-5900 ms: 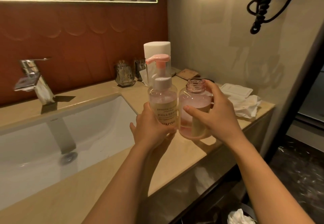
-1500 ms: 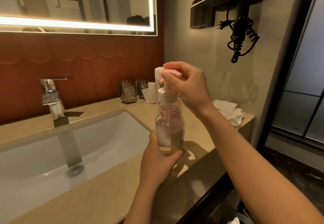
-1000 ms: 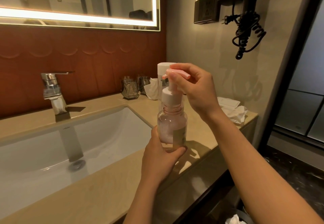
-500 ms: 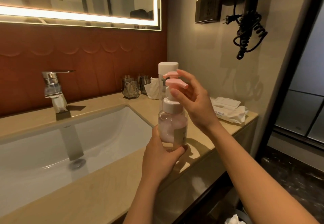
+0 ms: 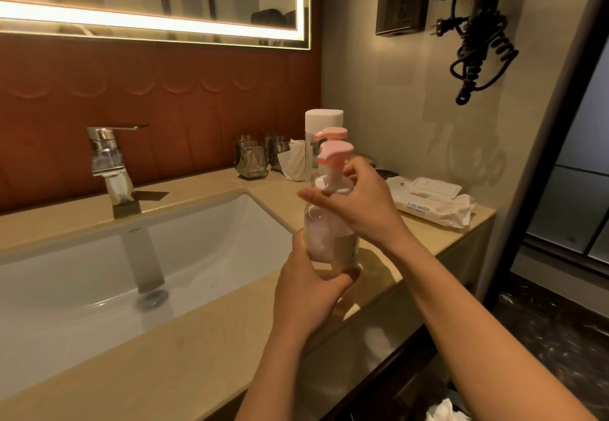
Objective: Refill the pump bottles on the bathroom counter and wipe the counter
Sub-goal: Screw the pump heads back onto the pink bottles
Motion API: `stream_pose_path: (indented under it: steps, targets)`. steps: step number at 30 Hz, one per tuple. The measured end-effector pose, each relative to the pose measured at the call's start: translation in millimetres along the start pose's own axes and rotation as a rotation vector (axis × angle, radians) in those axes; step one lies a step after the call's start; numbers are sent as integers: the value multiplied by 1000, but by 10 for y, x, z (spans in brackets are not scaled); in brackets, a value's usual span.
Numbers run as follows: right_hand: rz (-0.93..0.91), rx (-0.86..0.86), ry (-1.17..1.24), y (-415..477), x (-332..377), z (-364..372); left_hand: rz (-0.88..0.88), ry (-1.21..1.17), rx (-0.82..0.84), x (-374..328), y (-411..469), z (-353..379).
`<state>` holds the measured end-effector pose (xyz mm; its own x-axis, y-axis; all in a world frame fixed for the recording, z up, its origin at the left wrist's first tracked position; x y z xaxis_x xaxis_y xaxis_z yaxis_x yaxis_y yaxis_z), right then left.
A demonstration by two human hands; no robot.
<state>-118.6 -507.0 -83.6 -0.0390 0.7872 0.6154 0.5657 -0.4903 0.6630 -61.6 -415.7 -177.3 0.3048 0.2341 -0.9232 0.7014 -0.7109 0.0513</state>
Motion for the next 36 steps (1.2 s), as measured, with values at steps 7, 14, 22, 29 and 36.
stream_pose_path:
  steps: [7, 14, 22, 29, 36]
  targets:
    - [29, 304, 363, -32, 119, -84, 17, -6, -7, -7, -2, -3]
    - [-74, 354, 141, -87, 116, -273, 22, 8, -13, 11, 12, 6]
    - [-25, 7, -17, -28, 30, -278, 4, 23, 4, 3, -5, -9]
    - [39, 139, 156, -21, -28, -22, -7, 18, -17, 23, 14, -5]
    - [11, 253, 221, -5, 24, -142, 19, 21, -16, 11, 7, -9]
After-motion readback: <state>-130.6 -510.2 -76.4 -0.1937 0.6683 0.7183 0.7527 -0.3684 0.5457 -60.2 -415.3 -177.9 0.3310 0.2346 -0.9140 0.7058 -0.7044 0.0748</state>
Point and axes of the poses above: each hand's wrist, its own y-axis towards the middle knuckle, its own z-axis out of the palm, x = y × z, the point moved 3 cm from there along y, towards the middle knuckle, and after that the axes turned 15 degrees about -z, right-handed, at the moved point
